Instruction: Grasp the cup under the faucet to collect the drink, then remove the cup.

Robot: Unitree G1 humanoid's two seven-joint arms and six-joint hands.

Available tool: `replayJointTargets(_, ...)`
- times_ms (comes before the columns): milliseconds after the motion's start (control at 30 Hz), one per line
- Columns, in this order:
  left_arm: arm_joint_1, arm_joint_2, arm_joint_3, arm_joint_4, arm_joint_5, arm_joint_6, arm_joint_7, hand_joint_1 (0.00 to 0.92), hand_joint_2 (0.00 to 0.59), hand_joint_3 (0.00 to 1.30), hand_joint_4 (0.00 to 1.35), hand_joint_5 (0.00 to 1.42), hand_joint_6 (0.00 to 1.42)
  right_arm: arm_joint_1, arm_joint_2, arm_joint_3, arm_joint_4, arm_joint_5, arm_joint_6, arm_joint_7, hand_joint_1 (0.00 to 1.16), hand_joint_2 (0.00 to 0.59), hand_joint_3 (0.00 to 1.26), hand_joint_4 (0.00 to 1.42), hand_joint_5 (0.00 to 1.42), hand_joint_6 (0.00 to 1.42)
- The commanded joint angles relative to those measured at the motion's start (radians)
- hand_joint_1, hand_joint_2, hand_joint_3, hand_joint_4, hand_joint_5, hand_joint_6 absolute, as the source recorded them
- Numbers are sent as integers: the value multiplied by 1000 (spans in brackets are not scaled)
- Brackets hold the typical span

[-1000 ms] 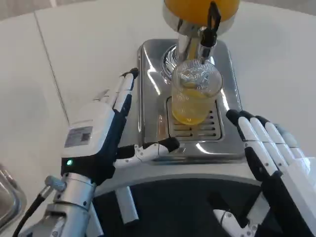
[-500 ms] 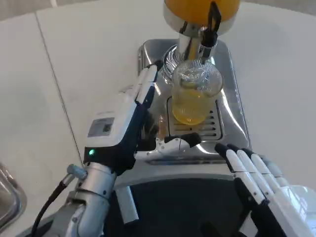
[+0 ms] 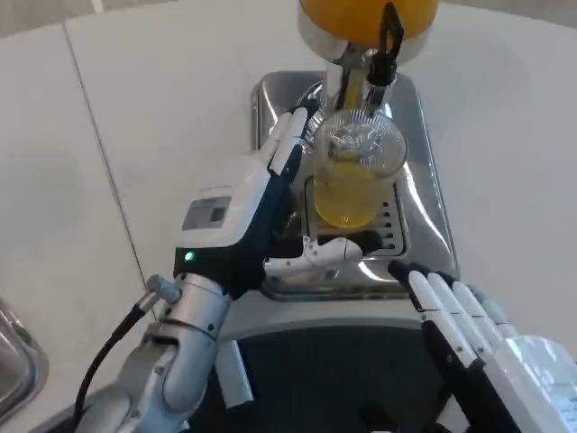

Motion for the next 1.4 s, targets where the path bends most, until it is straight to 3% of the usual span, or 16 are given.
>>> replayJointTargets(33, -37, -14, -10, 51, -10, -18, 12, 179, 47, 0, 0, 258, 285, -3, 10, 2, -28, 7, 27, 30, 390, 416, 0, 0, 0, 0)
replayJointTargets(400, -87, -31, -31, 113, -6, -27, 17, 195, 49, 0, 35, 321, 329, -26, 26, 7, -53, 19, 57, 80, 384, 416, 0, 0, 0, 0)
replayJointTargets(600, -91, -40, -44, 122, 0, -25, 28, 210, 48, 54, 98, 396, 425, -19, 26, 1, -49, 26, 58, 77, 383, 420, 0, 0, 0, 0)
replayJointTargets(1400, -193, -121, -65, 233, 9, 24, 77, 225, 49, 85, 133, 409, 421, -47, 23, -14, -49, 71, 104, 108, 394, 414, 0, 0, 0, 27)
